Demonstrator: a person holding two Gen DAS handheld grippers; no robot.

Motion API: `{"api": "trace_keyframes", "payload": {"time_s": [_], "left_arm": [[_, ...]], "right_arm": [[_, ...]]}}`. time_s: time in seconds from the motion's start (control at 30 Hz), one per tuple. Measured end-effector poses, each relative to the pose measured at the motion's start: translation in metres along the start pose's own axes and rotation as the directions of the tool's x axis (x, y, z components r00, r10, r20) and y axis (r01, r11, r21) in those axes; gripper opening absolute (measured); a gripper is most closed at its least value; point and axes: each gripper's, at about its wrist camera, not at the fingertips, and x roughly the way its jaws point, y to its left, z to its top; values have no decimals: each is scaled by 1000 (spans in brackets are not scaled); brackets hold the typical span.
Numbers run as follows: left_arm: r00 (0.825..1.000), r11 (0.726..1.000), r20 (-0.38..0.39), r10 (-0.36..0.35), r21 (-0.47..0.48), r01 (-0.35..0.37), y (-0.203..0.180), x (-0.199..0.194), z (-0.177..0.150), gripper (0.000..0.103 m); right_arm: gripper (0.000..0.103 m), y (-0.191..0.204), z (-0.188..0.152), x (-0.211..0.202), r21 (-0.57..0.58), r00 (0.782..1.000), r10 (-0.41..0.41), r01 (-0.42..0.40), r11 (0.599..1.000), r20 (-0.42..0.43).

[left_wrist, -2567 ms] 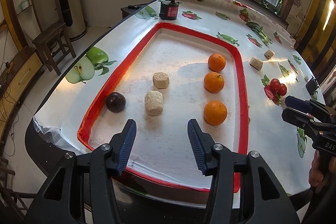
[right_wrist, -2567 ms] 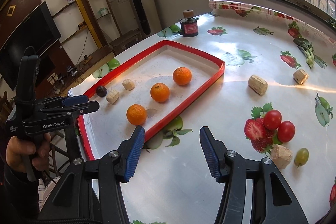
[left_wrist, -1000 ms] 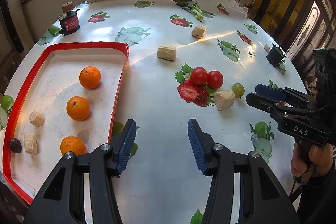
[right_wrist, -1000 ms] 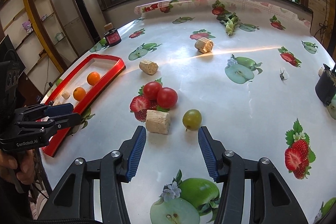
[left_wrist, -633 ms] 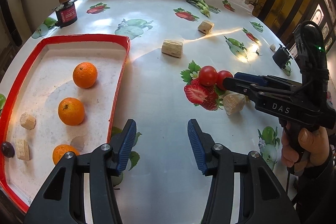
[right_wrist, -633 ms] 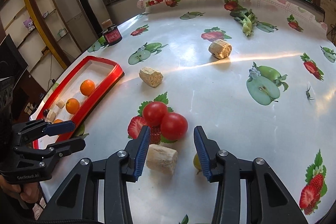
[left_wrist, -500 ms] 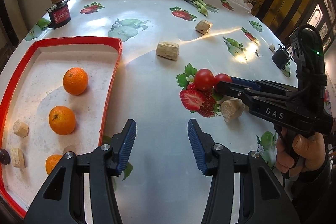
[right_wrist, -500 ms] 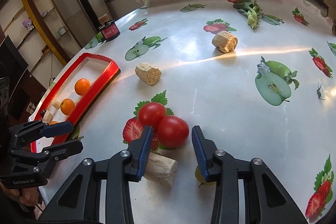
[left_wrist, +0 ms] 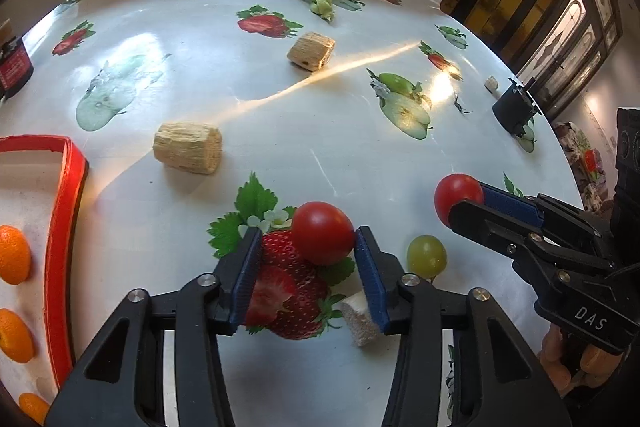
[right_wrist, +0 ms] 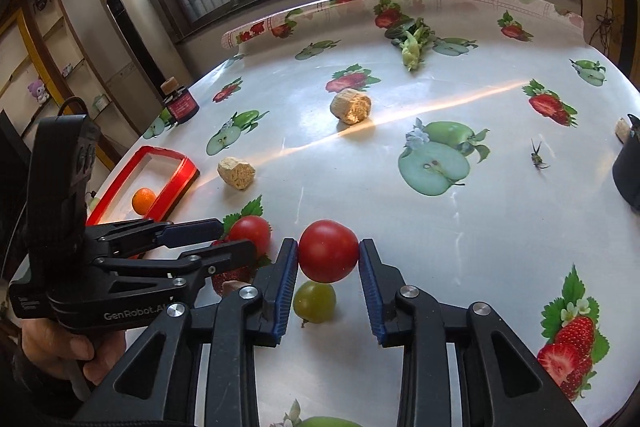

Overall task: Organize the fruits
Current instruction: 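Grasp a red tomato with the right tool while the left tool grasps another tomato, then carry both red tomatoes into the red tray and open both tools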

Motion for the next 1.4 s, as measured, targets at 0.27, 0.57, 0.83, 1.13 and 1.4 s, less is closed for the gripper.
{"api": "trace_keyframes", "payload": {"time_s": [0.27, 0.57, 0.83, 1.13, 1.4], "left_arm": [[1000, 999, 20, 23, 25, -23, -5, -8, -3, 28], [995, 997, 74, 74, -10, -74, 12, -45, -17, 28], [989, 994, 100, 106, -42, -102, 27, -69, -29, 29], [981, 986, 119, 156, -70, -148, 49, -94, -46, 29], [969, 976, 140, 203, -111, -188, 74, -117, -56, 29]], "right_arm": [[32, -3, -4, -17, 20, 1000, -3, 2, 1000, 30], [32, 17, -6, -28, -14, 999, 16, -15, 1000, 43], [32, 41, -10, -27, -52, 999, 35, -33, 998, 39], [32, 72, -9, -20, -107, 998, 65, -62, 992, 24], [32, 105, -6, -11, -158, 996, 94, -91, 983, 7]]}}
